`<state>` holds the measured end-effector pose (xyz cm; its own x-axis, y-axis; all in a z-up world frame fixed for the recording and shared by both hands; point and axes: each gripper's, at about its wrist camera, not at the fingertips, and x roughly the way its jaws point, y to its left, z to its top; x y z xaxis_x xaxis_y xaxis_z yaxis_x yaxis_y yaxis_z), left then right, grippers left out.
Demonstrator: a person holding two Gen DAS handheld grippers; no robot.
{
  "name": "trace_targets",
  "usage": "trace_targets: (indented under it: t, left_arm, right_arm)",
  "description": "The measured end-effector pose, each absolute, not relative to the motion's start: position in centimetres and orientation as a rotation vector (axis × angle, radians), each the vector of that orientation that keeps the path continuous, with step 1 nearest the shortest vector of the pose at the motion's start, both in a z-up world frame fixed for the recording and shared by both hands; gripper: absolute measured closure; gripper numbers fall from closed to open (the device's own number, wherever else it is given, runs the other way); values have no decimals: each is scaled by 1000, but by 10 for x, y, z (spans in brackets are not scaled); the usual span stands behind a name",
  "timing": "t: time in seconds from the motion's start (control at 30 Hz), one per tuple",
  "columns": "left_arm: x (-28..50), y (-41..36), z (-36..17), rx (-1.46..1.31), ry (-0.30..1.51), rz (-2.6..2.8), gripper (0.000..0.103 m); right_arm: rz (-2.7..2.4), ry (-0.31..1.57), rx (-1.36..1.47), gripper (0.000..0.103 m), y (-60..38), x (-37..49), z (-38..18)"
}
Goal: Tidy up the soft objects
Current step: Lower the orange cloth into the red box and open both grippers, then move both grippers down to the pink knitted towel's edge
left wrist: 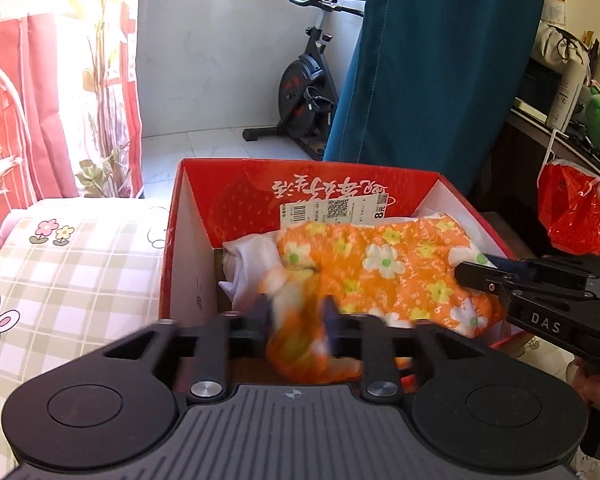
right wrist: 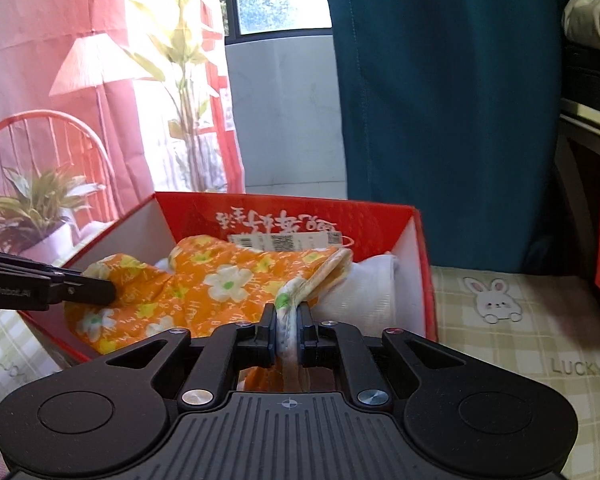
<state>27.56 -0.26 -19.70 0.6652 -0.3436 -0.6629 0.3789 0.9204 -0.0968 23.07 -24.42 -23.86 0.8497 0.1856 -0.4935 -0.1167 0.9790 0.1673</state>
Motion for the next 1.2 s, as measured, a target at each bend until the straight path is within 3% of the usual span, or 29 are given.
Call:
trace_targets:
  t: [0.07, 0.23, 0.37, 0.5, 0.63, 1.07, 1.2]
  left_arm:
    - [272, -2, -195, 44, 721, -414, 51]
    - [257, -1, -185, 46, 684, -412, 50]
    - [232, 3, -181, 38, 659, -421, 46]
    - [198, 8, -179, 56, 670, -442, 44]
    - [156, 23, -185, 49, 684, -463, 35]
    - [86, 68, -246, -37, 829, -365, 33]
    - [87, 82, -255, -100, 852, -345, 32]
  right_arm:
    - [146, 517, 130, 78, -245, 225, -239]
    - [132, 483, 129, 62, -247, 207, -231]
    - [120, 435, 189, 57, -253, 178, -225]
    - [99, 421, 205, 55, -253, 142, -224]
    - [88, 439, 234, 53, -250, 96, -232]
    - [159, 667, 149, 52, -227, 0, -279]
    - [161, 709, 140, 40, -225, -11, -284]
